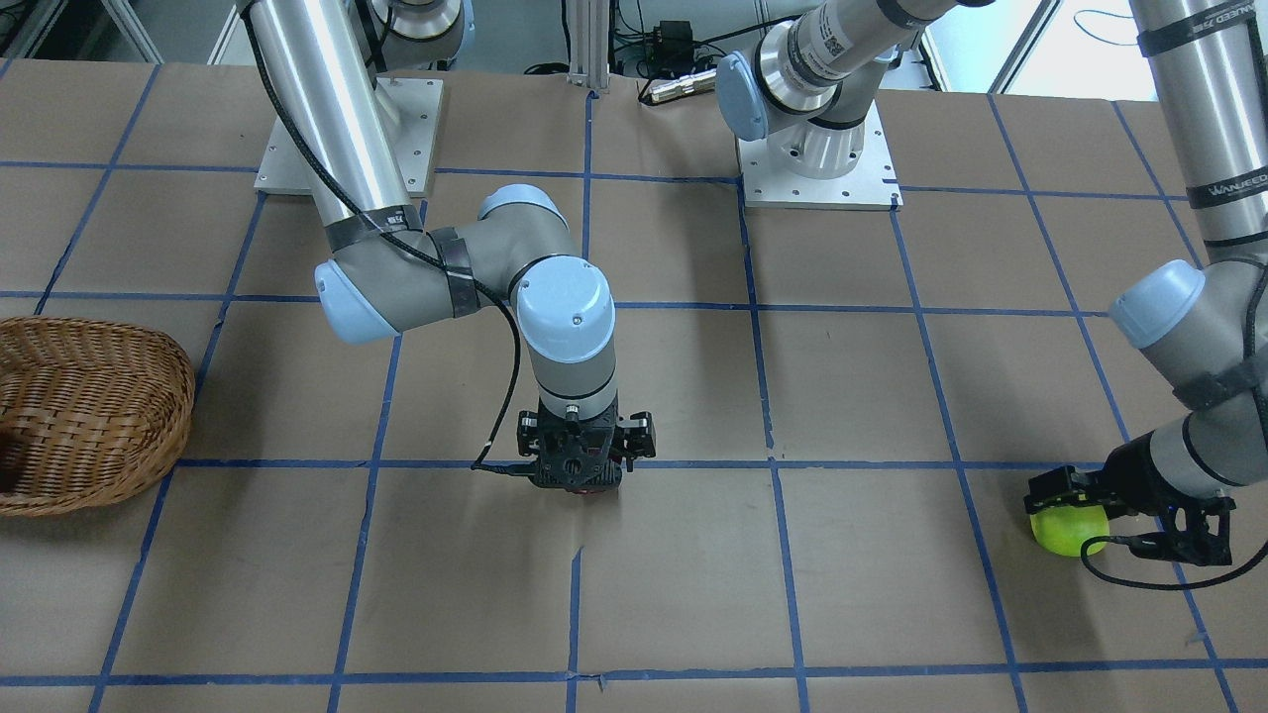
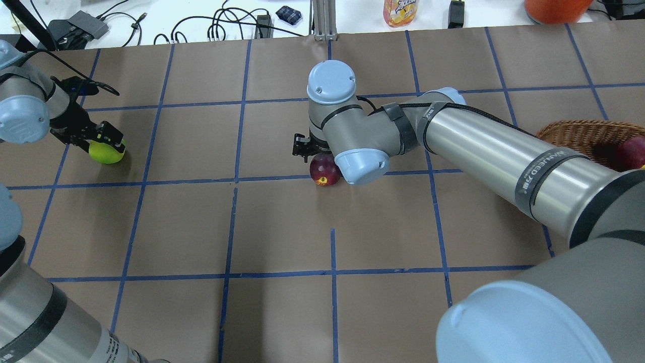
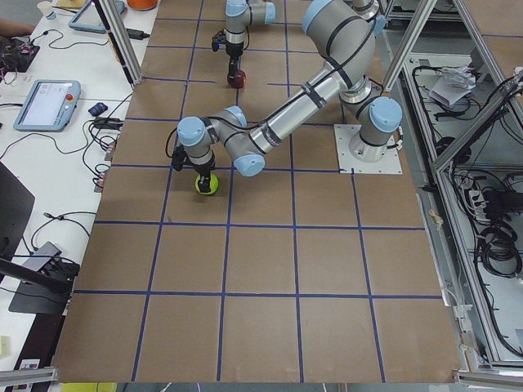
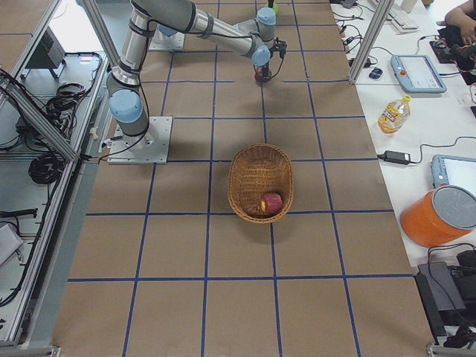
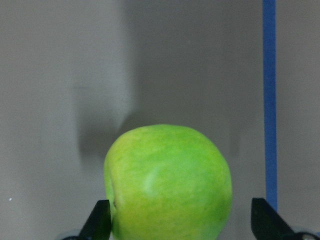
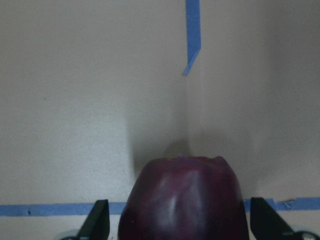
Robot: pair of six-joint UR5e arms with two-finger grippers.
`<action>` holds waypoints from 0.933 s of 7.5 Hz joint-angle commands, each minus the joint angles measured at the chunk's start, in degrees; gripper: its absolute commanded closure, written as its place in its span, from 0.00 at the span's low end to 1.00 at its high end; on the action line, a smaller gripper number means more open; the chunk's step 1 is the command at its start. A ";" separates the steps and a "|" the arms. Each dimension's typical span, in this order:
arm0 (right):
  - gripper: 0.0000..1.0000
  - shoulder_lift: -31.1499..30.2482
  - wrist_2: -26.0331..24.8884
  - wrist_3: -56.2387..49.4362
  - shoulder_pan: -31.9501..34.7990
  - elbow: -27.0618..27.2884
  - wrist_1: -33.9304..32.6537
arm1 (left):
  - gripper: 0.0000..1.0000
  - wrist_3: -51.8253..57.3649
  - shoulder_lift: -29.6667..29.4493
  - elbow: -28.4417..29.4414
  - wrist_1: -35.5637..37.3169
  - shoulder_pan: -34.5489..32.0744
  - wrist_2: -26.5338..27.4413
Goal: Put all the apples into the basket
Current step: 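Grasp the green apple with the left gripper while the right grasps the dark apple, then drop the dark apple in the basket while the left sets the green apple down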
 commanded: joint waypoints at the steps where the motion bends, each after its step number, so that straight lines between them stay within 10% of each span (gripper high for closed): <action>1: 0.33 0.23 0.07 -0.77 0.06 0.00 0.61 | 0.88 0.19 0.07 0.19 0.36 0.09 -0.02; 5: 0.42 -11.07 -4.37 -3.48 -6.75 1.05 10.34 | 0.91 -5.33 5.52 1.78 -4.03 -11.49 -2.29; 7: 0.42 -18.45 -5.37 -16.49 -19.55 7.26 12.91 | 0.91 -16.43 8.23 -0.59 -6.31 -14.84 -13.84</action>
